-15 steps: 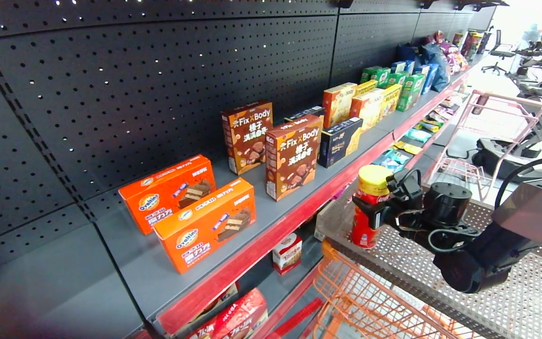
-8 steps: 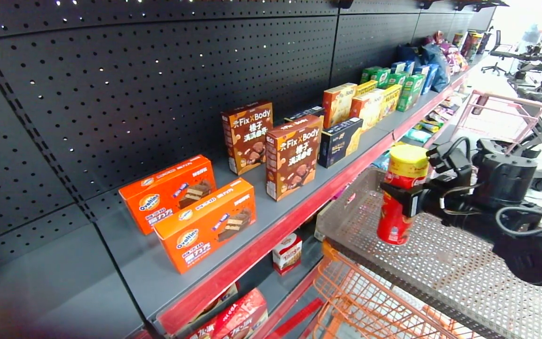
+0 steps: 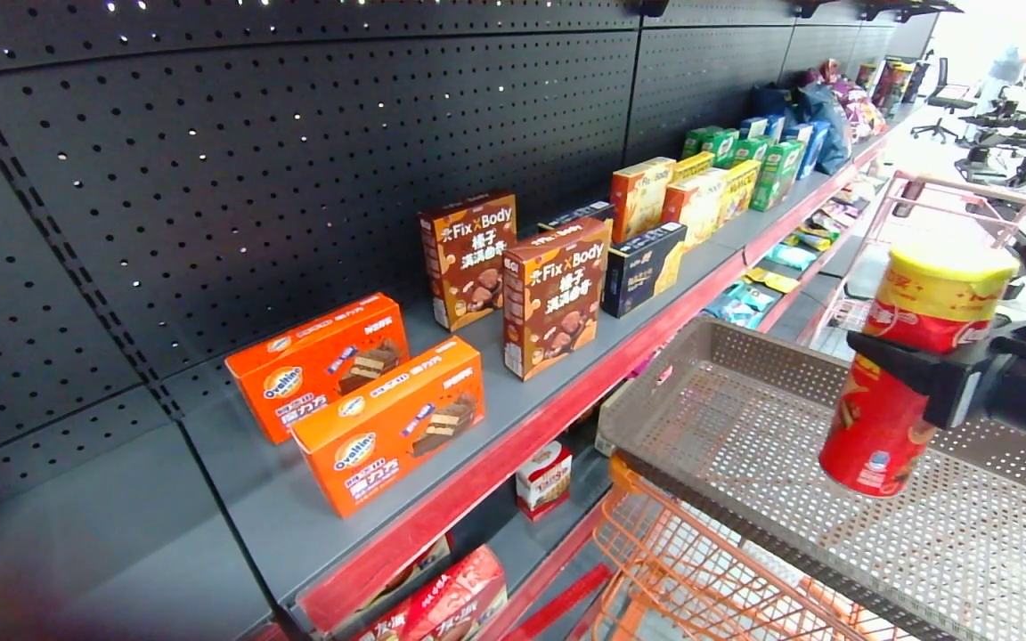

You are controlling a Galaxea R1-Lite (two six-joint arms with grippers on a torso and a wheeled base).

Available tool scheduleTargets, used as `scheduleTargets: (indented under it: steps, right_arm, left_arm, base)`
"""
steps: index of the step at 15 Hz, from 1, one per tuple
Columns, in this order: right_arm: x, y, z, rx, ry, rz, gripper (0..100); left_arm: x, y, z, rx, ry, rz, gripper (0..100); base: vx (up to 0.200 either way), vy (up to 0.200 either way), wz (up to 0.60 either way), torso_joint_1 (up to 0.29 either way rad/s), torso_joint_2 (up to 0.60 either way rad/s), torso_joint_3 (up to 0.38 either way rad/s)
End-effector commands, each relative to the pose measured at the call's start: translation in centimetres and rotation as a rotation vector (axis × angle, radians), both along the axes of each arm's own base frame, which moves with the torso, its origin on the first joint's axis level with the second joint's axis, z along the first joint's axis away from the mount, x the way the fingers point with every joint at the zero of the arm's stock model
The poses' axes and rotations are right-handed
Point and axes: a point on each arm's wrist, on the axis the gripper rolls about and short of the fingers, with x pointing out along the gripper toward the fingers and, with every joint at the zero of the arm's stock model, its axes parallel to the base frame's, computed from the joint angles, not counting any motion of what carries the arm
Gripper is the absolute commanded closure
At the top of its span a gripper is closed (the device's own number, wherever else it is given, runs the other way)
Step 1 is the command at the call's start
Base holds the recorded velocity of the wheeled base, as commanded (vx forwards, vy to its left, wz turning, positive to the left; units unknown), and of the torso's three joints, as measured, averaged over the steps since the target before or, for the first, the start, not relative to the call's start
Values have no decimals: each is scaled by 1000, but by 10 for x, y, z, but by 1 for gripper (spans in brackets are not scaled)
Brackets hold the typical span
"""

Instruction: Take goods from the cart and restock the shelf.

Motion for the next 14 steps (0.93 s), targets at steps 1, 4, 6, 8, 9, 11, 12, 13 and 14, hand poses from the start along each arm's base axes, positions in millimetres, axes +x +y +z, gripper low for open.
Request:
scheduleTargets:
  steps: [1,4,6,8,9,11,12,13,14]
  right_arm:
    - [-54,-7,17,19,-77,-55,100]
    - [-77,-13,11,33,-38,-212,100]
    - [-94,-12,9,38,-13,-254,100]
    - [-99,-9,9,43,-12,-246,100]
    - [-100,-9,8,58,-8,-252,100]
    - [-100,-8,3,56,8,-247,100]
    - [-101,-9,1,55,11,-247,100]
    - [-102,-9,2,56,8,-244,100]
    - [-102,-9,1,55,11,-245,100]
  left_arm:
    - [0,0,0,0,0,1,0]
    - [0,0,0,0,0,1,0]
    - [0,0,0,0,0,1,0]
    - [0,0,0,0,0,1,0]
    - [0,0,0,0,0,3,0]
    - [0,0,0,0,0,1,0]
    - [0,0,0,0,0,1,0]
    - [0,0,0,0,0,1,0]
    - [0,0,0,0,0,1,0]
  base:
    - [0,0,0,0,0,0]
    - [0,0,0,0,0,0]
    - [0,0,300,1,4,-1]
    - [0,0,600,-12,0,5]
    - [0,0,600,12,2,7]
    - [0,0,600,2,2,2]
    - [0,0,600,2,7,-2]
    - [0,0,600,-12,2,7]
    - [0,0,600,2,-2,-7]
